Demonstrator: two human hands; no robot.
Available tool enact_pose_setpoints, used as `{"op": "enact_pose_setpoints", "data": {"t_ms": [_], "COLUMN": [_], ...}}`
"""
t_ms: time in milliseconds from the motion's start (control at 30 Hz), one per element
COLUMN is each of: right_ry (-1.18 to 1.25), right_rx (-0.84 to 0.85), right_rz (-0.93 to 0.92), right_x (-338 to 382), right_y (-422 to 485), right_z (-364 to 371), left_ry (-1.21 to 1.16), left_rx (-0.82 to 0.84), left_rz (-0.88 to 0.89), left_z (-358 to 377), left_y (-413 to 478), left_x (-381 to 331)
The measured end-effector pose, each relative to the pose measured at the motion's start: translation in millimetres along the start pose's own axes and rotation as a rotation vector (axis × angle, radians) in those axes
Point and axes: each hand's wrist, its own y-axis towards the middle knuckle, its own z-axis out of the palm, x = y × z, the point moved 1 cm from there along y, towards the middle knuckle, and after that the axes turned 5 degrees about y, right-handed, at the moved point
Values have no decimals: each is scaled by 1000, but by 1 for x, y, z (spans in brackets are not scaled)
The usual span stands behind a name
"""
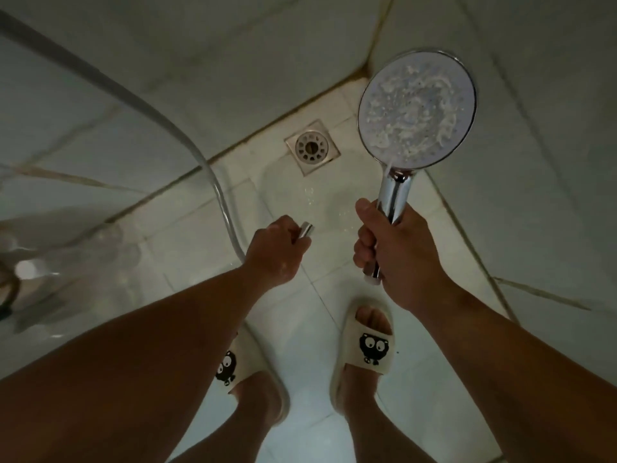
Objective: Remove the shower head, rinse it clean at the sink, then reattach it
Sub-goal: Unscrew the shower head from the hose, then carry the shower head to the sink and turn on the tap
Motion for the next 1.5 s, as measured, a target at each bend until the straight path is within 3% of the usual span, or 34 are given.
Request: {"op": "enact_pose_setpoints", "data": {"t_ms": [333,700,800,933,1033,1133,1300,1500], "right_ry": [-26,31,28,-24,-34,-82,-152,-329], "right_rx": [45,80,88,127,220,286,383,572], "right_rz": [142,254,258,277,276,280,301,424], "right_x": [-92,-70,-35,32,89,143,227,282], "right_y": [67,48,3,-83,-161,-242,-358,-459], "right_z": [-17,-8,3,24,40,62,104,141], "left_ry": [240,370,169,-712,-1100,-1234,-1229,-1246], "left_rx": [-46,-74,-4,112,170,206,196,-17], "left_rz": [-79,-66,-86,-286,-251,-184,-152,-247], "left_z": [80,69,37,-36,-108,-178,-265,-318], "left_y": [95,84,32,-83,-186,-278,-404,-511], "left_x": [71,59,29,-43,-89,-119,-140,-147]}}
